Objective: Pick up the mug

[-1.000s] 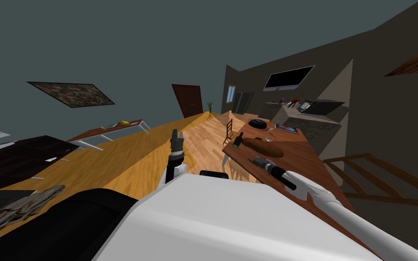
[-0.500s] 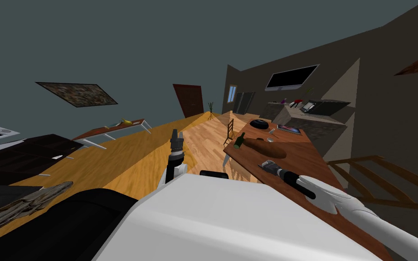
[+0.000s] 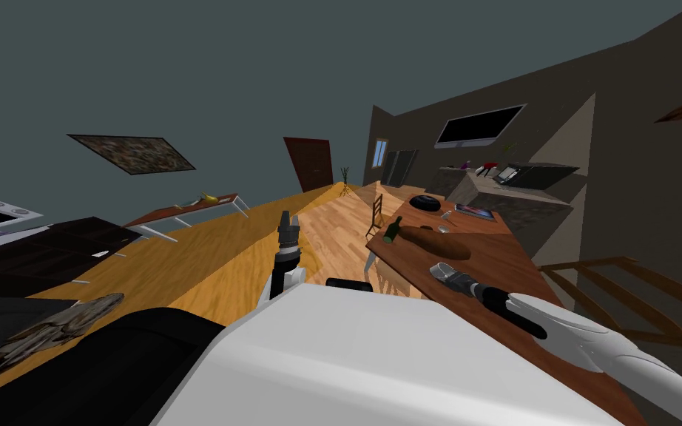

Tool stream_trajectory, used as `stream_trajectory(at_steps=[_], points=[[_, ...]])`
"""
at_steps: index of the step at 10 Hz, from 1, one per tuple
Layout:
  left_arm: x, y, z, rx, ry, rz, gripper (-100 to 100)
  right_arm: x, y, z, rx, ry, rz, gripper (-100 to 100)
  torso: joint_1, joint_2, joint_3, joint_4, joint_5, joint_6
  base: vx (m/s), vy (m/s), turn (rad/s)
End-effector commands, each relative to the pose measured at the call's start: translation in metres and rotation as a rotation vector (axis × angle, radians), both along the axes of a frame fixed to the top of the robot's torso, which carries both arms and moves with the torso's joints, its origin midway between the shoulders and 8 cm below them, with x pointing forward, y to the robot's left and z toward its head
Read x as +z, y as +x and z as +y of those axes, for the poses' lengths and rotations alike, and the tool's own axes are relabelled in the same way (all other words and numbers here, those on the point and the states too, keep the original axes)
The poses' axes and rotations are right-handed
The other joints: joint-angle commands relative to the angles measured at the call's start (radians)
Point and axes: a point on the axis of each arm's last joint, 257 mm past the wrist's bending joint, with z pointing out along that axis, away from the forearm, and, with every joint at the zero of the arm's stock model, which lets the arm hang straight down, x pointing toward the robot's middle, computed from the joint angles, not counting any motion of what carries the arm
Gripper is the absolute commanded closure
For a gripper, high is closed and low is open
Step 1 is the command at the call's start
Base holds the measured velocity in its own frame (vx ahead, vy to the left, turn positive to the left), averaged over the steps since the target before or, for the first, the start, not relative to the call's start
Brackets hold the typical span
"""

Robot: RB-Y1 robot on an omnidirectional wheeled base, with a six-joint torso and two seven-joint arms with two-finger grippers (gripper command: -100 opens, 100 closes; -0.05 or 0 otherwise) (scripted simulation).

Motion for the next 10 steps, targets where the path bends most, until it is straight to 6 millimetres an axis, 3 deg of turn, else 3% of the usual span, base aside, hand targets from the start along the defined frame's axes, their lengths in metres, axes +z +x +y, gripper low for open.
stream_trajectory(at_steps=[1,2,3,10], points=[[0.0,0.0,0.0,0.0,0.0,0.0,0,0.0,0.0,0.0,0.0,0.0,0.0,-100,0.0,0.0,0.0,0.0,0.0,0.0,0.0,0.008,0.002],[0.0,0.0,0.0,0.0,0.0,0.0,0,0.0,-0.001,-0.002,0.0,-0.005,0.002,0,-0.001,0.0,0.0,0.0,0.0,0.0,0.0,0.0,0.0],[0.0,0.0,0.0,0.0,0.0,0.0,0,-0.003,0.002,0.012,0.025,-0.008,0.004,-100,-0.001,0.0,0.0,0.0,0.0,0.0,0.037,-0.032,-0.141],[0.0,0.0,0.0,0.0,0.0,0.0,0,-0.017,0.007,0.092,0.154,-0.023,0.01,-100,-0.005,-0.006,-0.003,-0.001,-0.001,0.0,0.107,-0.07,-0.197]])
